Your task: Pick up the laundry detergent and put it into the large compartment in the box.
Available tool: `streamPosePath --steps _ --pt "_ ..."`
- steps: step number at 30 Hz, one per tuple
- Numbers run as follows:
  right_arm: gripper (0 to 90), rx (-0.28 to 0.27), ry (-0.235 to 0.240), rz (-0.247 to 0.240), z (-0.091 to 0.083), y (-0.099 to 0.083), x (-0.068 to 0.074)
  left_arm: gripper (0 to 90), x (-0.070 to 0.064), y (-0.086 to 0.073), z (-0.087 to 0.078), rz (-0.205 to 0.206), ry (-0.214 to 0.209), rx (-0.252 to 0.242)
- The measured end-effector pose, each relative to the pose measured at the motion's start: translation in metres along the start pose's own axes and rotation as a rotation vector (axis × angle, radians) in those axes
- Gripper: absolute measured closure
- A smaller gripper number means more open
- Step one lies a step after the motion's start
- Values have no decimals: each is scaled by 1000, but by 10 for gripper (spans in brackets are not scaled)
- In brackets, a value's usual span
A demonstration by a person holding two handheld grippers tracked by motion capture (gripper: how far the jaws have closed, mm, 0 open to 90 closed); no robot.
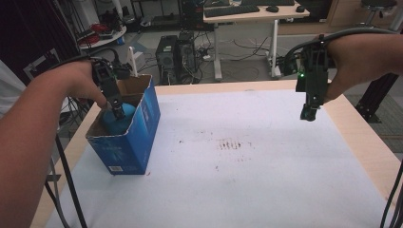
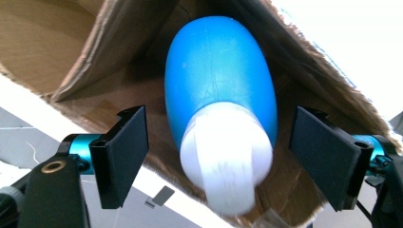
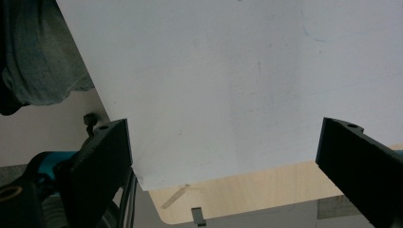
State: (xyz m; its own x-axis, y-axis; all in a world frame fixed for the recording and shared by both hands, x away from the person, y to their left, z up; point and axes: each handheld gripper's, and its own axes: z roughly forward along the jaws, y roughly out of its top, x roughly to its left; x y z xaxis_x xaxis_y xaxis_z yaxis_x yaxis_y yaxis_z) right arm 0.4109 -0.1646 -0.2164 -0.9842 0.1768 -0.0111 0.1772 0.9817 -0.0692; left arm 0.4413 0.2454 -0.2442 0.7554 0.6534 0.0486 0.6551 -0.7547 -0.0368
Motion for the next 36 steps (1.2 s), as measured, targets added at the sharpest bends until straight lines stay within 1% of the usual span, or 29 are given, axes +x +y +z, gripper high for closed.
streamPosePath --steps 3,5,7,10,14,15,17,19,21,23,24,26,27,29,31,33,34,36 --pt "37 -1 1 -1 0 0 1 200 0 -1 -8 0 14 -5" --pt "37 -4 0 -7 0 0 1 196 0 -2 -15 6 12 -5" --pt "37 -1 1 9 -1 0 2 186 -1 -4 -21 5 14 -17" --pt "37 -2 0 -4 0 0 0 176 -4 -5 -29 16 13 -31" --pt "37 -4 2 4 0 1 2 162 -8 -6 -39 32 15 -47" --pt "37 -6 1 -4 0 2 1 160 -9 -6 -41 37 15 -49" --pt "37 -2 2 -5 -1 2 1 150 -11 -6 -44 43 17 -54" --pt "37 -4 2 -6 0 3 2 128 -13 -6 -48 57 23 -60" --pt "37 -2 2 -8 0 4 1 128 -16 -6 -51 71 27 -59" --pt "37 -5 5 2 0 4 2 123 -19 -5 -53 85 19 -63" --pt "37 -2 4 -8 0 5 1 78 -21 -4 -54 98 24 -68" --pt "37 0 5 -5 0 5 1 74 -25 -2 -55 117 13 -70" --pt "37 -9 6 -6 1 6 2 71 -27 -2 -56 121 10 -72" --pt "37 -3 4 -12 0 7 2 64 -31 2 -58 150 7 -72" --pt "37 -7 6 -18 1 7 2 61 -35 4 -59 166 1 -85" --pt "37 -5 8 -5 1 8 3 34 -39 8 -61 194 2 -96" --pt "37 -6 10 -14 1 8 2 27 -42 10 -60 203 -8 -96" --pt "37 -7 9 -17 1 8 2 23 -45 13 -60 233 -7 -86"
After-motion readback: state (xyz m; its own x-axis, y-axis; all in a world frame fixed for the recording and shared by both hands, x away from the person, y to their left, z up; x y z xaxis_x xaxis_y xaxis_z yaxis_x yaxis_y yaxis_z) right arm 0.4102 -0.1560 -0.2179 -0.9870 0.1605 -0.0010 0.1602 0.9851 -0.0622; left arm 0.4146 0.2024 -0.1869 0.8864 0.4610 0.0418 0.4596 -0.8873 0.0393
